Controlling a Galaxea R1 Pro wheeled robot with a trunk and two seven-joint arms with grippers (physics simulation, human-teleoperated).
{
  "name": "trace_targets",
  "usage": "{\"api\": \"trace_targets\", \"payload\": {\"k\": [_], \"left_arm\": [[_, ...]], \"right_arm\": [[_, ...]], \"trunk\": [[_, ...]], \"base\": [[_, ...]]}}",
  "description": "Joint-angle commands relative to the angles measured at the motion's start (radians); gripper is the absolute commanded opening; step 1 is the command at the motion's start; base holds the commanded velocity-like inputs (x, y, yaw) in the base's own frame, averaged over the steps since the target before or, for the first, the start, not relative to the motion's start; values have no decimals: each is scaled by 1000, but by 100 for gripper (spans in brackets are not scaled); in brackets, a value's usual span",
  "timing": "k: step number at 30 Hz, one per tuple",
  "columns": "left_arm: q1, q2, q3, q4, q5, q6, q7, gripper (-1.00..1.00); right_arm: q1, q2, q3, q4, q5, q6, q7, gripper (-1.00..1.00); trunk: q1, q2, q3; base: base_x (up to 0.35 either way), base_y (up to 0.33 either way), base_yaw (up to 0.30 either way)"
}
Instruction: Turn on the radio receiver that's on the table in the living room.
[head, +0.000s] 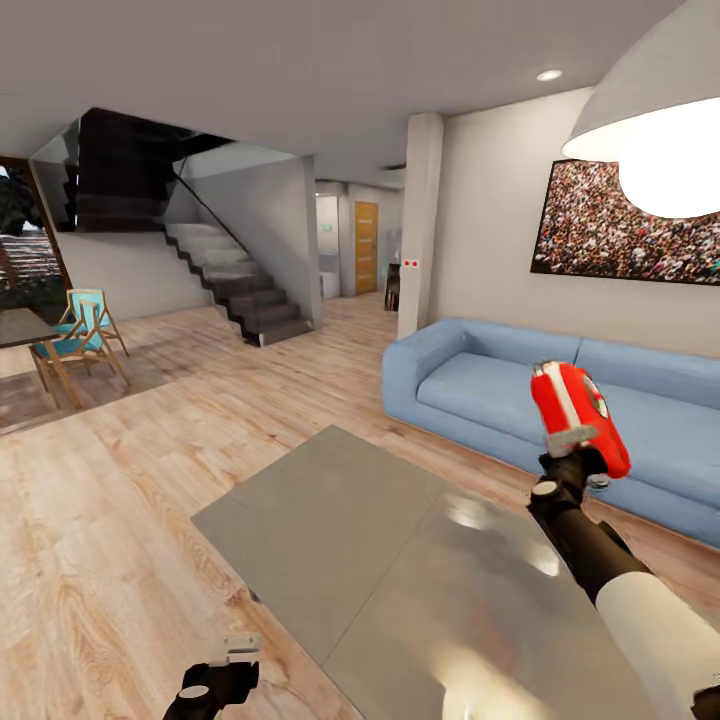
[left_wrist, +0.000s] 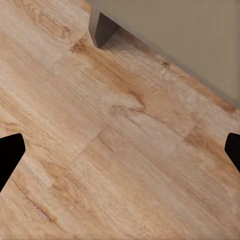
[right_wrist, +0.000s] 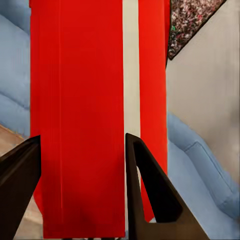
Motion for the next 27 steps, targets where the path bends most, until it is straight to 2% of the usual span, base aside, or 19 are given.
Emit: {"api": "trace_targets", "payload": {"k": [1,3,6,7,10,11,13,17,20,24,27], "left_arm": [[0,0,0,0,0,0,0,100],[0,0,0,0,0,0,0,100],[0,-1,0,0,0,-1,0,100],[0,-1,-1,0,0,-1,0,100],[0,-1,-1,0,0,-1,0,100],[0,-1,-1,0,0,-1,0,100],[0,0,-1,0,0,-1,1,100],[0,2,-1,0,-1,-1,1,100],[0,2,-1,0,-1,-1,2,100],[0,0,-1,0,-1,-1,2,100],[0,-1,-2,0,-1,-1,2,100]], "right_arm": [[0,3,47,-1,-1,-8,-71,-100],[0,6,134,-3,6,-18,-197,-100],[0,8,228,-4,11,-22,-353,-100],[0,8,242,-4,12,-22,-375,-100],[0,9,335,-3,14,-17,-485,-100],[0,9,352,-3,14,-16,-501,-100],[0,9,431,-1,14,-14,-576,-100],[0,9,533,3,33,-11,-705,-100],[0,9,587,5,42,4,-763,-100],[0,8,699,5,49,117,-828,-100],[0,8,777,6,59,168,-870,-100]], "trunk": [[0,0,0],[0,0,0],[0,0,0],[0,0,0],[0,0,0],[0,0,0],[0,0,0],[0,0,0],[0,0,0],[0,0,0],[0,0,0]], "base": [[0,0,0],[0,0,0],[0,0,0],[0,0,0],[0,0,0],[0,0,0],[0,0,0],[0,0,0],[0,0,0],[0,0,0],[0,0,0]]}}
